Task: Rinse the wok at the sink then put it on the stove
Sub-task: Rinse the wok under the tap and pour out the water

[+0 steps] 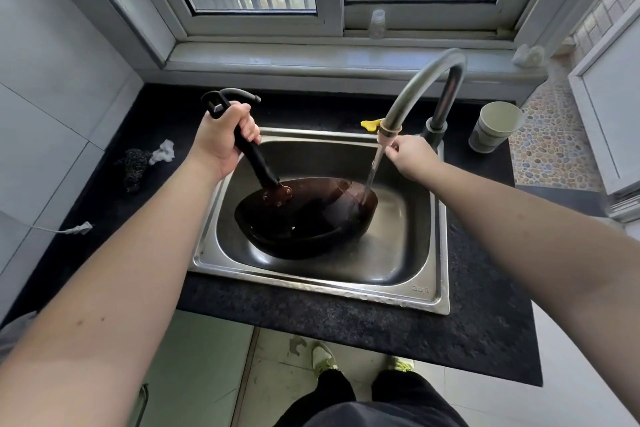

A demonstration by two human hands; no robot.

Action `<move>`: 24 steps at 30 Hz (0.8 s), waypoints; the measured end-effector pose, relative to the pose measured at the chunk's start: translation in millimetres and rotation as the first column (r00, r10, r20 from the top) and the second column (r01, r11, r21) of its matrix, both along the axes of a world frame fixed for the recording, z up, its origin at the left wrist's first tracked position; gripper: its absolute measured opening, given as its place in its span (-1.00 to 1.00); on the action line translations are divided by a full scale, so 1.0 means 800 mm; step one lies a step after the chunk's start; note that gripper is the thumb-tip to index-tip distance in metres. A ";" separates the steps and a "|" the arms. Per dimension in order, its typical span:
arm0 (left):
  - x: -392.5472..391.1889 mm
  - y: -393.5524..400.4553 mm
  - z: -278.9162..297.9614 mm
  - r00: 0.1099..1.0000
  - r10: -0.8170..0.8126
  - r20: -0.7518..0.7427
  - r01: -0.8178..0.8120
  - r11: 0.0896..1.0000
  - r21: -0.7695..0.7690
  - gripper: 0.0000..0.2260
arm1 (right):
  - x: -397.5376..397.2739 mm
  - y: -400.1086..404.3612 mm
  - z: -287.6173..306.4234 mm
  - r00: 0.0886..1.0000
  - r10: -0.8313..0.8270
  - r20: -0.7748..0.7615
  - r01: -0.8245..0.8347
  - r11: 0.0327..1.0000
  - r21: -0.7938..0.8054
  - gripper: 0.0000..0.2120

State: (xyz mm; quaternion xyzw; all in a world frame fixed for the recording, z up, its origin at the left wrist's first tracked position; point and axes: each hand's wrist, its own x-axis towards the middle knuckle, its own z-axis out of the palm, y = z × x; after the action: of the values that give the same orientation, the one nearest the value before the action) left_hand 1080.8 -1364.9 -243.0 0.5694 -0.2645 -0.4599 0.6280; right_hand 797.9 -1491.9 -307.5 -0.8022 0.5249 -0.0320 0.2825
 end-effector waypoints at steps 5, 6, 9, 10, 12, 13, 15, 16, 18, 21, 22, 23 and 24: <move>-0.013 -0.003 -0.001 0.998 -0.017 0.067 0.017 1.000 -0.008 -0.65 | 0.000 -0.001 -0.004 1.000 0.008 0.015 -0.008 1.000 -0.009 -0.68; -0.016 -0.003 -0.002 0.997 -0.020 0.072 0.021 1.000 -0.011 -0.66 | 0.000 -0.002 -0.005 1.000 0.006 0.017 -0.006 1.000 -0.008 -0.68; -0.028 -0.004 -0.002 0.996 -0.020 0.091 0.022 0.999 -0.024 -0.66 | 0.000 -0.002 -0.006 1.000 0.012 0.022 -0.012 1.000 -0.012 -0.70; -0.032 -0.005 -0.001 0.994 -0.020 0.103 0.023 0.999 -0.027 -0.66 | 0.000 -0.003 -0.006 1.000 0.013 0.022 -0.012 1.000 -0.012 -0.70; -0.041 -0.008 0.000 0.990 -0.025 0.136 0.028 0.999 -0.026 -0.66 | -0.001 -0.004 -0.009 1.000 0.014 0.024 -0.014 1.000 -0.012 -0.69; -0.046 -0.009 0.000 0.988 -0.027 0.149 0.031 0.999 -0.022 -0.66 | -0.001 -0.005 -0.010 1.000 0.014 0.026 -0.014 1.000 -0.010 -0.69; -0.056 -0.012 0.002 0.986 -0.026 0.163 0.029 0.999 -0.017 -0.66 | -0.001 -0.008 -0.013 0.999 0.015 0.033 -0.015 1.000 -0.006 -0.69; -0.061 -0.013 0.002 0.985 -0.023 0.169 0.026 0.999 -0.018 -0.66 | -0.001 -0.009 -0.015 0.999 0.016 0.034 -0.016 1.000 -0.003 -0.69; -0.068 -0.016 0.003 0.983 -0.019 0.180 0.023 1.000 -0.021 -0.66 | -0.002 -0.011 -0.019 0.999 0.017 0.031 -0.017 1.000 0.002 -0.68; -0.079 -0.020 0.004 0.981 -0.022 0.191 0.027 0.999 -0.022 -0.67 | -0.001 -0.013 -0.023 0.999 0.016 0.031 -0.016 1.000 0.009 -0.67; -0.083 -0.021 0.004 0.981 -0.027 0.194 0.032 0.999 -0.023 -0.67 | -0.001 -0.014 -0.024 0.999 0.015 0.030 -0.015 1.000 0.011 -0.67; -0.086 -0.022 0.005 0.980 -0.031 0.195 0.037 0.999 -0.025 -0.66 | -0.001 -0.014 -0.025 0.999 0.013 0.029 -0.013 1.000 0.014 -0.67; -0.090 -0.022 0.004 0.980 -0.034 0.196 0.041 0.999 -0.027 -0.65 | -0.001 -0.015 -0.026 0.999 0.007 0.031 -0.008 1.000 0.018 -0.67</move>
State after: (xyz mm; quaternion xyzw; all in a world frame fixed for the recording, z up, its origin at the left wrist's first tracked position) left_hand 1009.2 -1382.6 -239.4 0.5968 -0.3428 -0.4093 0.5990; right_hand 797.2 -1503.9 -328.5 -0.8010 0.5178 -0.0387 0.2981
